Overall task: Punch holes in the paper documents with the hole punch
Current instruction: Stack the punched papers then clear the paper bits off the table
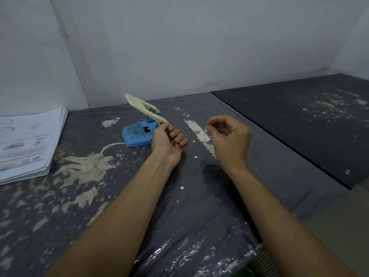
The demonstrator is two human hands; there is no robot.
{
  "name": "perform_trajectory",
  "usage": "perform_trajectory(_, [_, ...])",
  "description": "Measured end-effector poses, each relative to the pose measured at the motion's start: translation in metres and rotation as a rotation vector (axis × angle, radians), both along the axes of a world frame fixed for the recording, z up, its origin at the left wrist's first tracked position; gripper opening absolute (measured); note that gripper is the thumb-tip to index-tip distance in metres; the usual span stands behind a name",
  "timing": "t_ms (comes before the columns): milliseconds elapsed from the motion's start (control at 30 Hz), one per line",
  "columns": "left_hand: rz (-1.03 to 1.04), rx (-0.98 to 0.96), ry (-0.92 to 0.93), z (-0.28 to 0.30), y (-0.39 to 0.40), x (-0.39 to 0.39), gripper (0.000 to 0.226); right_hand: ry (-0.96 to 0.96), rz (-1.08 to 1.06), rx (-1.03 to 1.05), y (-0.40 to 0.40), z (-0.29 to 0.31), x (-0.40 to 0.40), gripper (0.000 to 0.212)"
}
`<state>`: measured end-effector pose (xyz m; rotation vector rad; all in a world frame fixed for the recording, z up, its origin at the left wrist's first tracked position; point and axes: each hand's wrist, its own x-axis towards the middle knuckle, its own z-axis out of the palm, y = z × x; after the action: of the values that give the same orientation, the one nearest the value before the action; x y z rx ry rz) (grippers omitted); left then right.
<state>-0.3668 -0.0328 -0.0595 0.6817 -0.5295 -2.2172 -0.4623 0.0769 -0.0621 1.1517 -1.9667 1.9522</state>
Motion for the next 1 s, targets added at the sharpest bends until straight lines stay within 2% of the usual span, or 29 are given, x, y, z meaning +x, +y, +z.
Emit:
perform_trajectory(200, [-0.004,0.001,0.054,-0.001,0.001,0.005,0.043,0.072,0.018,0.221,0.001,-0.004,-0.005,0.014])
perform_trajectory(300, [0.007,0.023,0.092,-0.001,-0.001,0.008,0.044,0.099,0.146,0.398,0.006,-0.004,-0.003,0.013])
perform_trajectory(433, [-0.001,0.038,0.133,-0.002,-0.002,0.01,0.043,0.269,0.261,0.617,0.007,-0.006,0.0,0.011])
perform_trajectory(667, [-0.004,0.058,0.174,-0.002,-0.002,0.011,0.042,0.403,0.236,0.704,0.001,-0.008,-0.004,0.002])
perform_trajectory(767, [0.015,0.076,0.168,-0.001,-0.002,0.011,0.042,0.47,0.2,0.769,-0.002,-0.012,-0.004,0.007])
perform_trajectory(867, [0.065,0.095,0.159,0.001,-0.001,0.008,0.039,0.456,0.182,0.711,-0.004,-0.015,-0.005,0.01])
perform_trajectory(1000, [0.102,0.145,0.178,0.004,0.002,0.004,0.033,0.417,0.228,0.392,-0.01,-0.005,0.013,0.006])
